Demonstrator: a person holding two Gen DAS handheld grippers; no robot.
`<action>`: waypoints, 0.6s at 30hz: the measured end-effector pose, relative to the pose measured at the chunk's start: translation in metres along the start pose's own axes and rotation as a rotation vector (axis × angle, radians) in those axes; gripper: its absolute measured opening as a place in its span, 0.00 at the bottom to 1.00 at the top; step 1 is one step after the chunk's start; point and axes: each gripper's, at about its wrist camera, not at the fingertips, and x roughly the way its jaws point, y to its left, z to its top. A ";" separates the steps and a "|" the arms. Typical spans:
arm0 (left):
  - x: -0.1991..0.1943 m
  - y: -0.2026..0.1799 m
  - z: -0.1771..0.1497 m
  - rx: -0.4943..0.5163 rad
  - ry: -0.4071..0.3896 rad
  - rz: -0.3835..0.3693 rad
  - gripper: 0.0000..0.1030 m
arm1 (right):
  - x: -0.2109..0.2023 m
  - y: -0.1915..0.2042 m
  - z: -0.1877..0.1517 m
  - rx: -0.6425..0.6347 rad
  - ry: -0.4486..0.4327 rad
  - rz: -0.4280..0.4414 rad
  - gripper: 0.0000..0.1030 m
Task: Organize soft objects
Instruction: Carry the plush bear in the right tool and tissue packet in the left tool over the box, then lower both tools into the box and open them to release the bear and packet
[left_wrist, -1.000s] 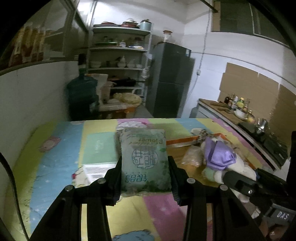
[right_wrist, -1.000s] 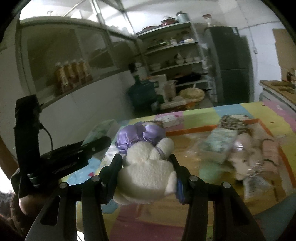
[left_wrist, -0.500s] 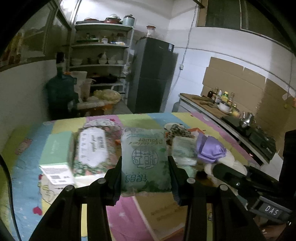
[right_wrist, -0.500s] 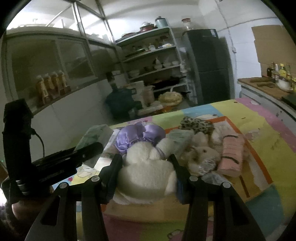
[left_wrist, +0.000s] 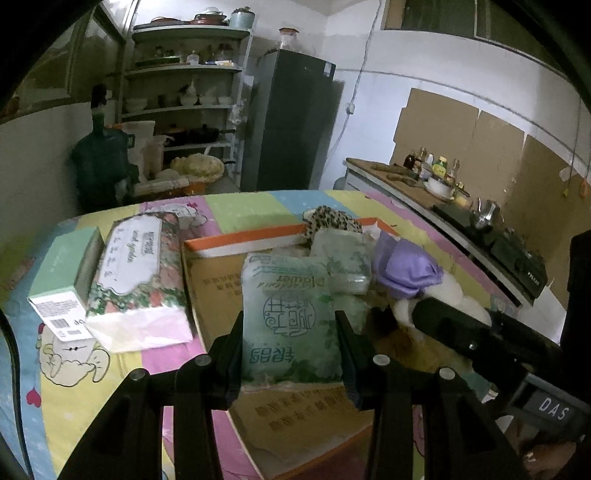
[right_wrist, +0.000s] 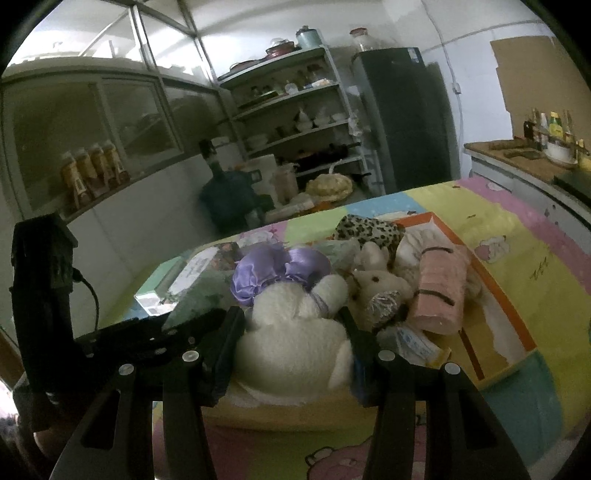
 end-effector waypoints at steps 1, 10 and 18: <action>0.002 -0.001 -0.001 0.000 0.004 -0.004 0.42 | 0.001 -0.001 0.000 0.001 0.002 -0.001 0.50; 0.020 -0.007 -0.006 0.004 0.046 -0.011 0.42 | 0.014 -0.012 -0.006 0.019 0.033 -0.009 0.50; 0.035 -0.007 -0.011 0.001 0.076 -0.008 0.42 | 0.028 -0.019 -0.008 0.038 0.056 0.000 0.50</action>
